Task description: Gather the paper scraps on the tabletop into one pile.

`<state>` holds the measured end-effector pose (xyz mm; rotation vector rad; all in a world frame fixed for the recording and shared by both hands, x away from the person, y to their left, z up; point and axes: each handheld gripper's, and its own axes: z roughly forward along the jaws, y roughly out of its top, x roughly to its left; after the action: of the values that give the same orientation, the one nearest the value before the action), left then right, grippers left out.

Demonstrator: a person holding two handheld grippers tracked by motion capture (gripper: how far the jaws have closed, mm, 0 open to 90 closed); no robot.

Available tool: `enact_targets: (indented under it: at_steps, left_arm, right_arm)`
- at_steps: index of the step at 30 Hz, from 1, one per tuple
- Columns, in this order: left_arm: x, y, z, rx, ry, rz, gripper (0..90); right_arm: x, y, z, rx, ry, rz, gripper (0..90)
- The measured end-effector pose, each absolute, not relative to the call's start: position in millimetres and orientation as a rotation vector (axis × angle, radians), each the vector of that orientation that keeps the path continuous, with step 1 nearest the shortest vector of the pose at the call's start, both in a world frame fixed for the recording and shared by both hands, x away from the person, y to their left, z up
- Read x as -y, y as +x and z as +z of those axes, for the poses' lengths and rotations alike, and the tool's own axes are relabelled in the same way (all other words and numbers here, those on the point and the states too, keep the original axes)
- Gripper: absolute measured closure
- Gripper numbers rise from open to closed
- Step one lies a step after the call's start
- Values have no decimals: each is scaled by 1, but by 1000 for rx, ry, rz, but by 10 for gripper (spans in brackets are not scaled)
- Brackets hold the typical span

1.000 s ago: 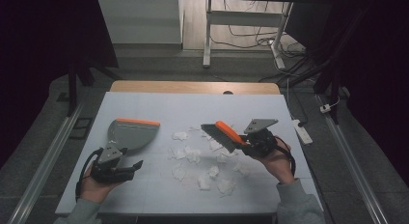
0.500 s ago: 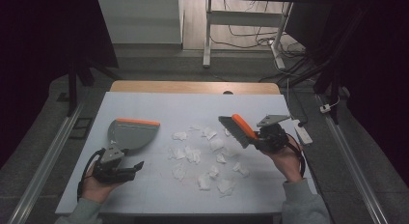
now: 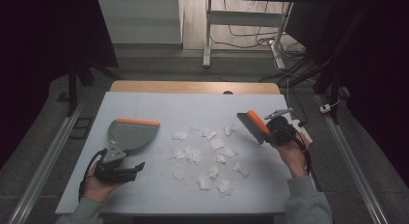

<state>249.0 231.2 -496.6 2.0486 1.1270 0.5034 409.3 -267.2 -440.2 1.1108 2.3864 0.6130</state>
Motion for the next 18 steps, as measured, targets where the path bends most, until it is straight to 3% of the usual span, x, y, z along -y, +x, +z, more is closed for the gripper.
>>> enact_targets:
  at_steps: [11, 18]
  left_arm:
    - [-230, 252, -499, -1114, 2063, 487, 274]
    - [-231, 251, -499, -1108, 2051, 476, 277]
  right_arm:
    - [207, 473, -448, -2488, 1030, 349, 685]
    - [164, 457, -454, -2580, 838, 234, 693]
